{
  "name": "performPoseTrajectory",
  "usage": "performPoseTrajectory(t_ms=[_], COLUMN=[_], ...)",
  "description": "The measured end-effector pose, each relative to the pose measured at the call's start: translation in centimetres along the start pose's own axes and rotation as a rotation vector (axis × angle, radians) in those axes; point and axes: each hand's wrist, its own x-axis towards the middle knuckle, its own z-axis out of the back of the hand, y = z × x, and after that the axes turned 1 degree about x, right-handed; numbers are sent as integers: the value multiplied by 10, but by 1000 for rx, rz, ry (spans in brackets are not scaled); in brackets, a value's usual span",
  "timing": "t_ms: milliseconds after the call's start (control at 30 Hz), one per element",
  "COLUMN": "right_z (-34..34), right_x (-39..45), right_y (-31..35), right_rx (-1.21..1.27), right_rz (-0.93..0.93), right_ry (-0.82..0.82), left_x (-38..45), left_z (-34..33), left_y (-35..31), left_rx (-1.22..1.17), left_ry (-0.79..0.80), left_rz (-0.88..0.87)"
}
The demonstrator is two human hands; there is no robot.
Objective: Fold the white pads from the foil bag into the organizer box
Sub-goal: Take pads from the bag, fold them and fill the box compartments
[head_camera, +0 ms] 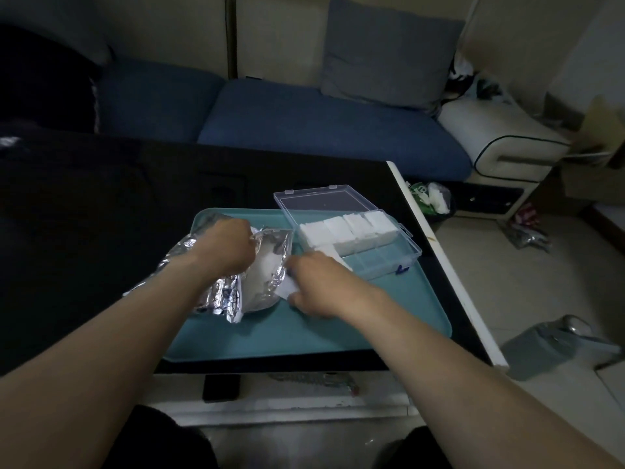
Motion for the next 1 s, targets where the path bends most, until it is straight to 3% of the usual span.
performPoseTrajectory(t_ms=[133,333,500,700,900,1000], right_z=[-11,1,5,17,-14,-12], right_x=[1,4,2,3,18,16], right_y=[13,9,7,19,36,41], right_rx=[-114,45,48,639,695,680], right_rz=[-56,-168,-202,-210,-380,-377], right_ry=[28,-104,99,-38,-44,-80], left_x=[-4,-9,-13,-15,-19,-22], left_z=[5,8,8,11,17,17], left_y=[9,19,21,19,8,5], left_rx=[-47,-77,-98,-143,-188,-233], left_ry=[-10,-29,-25,-43,-77,-74], left_rz=[-41,-110,-126,-121,-20,2])
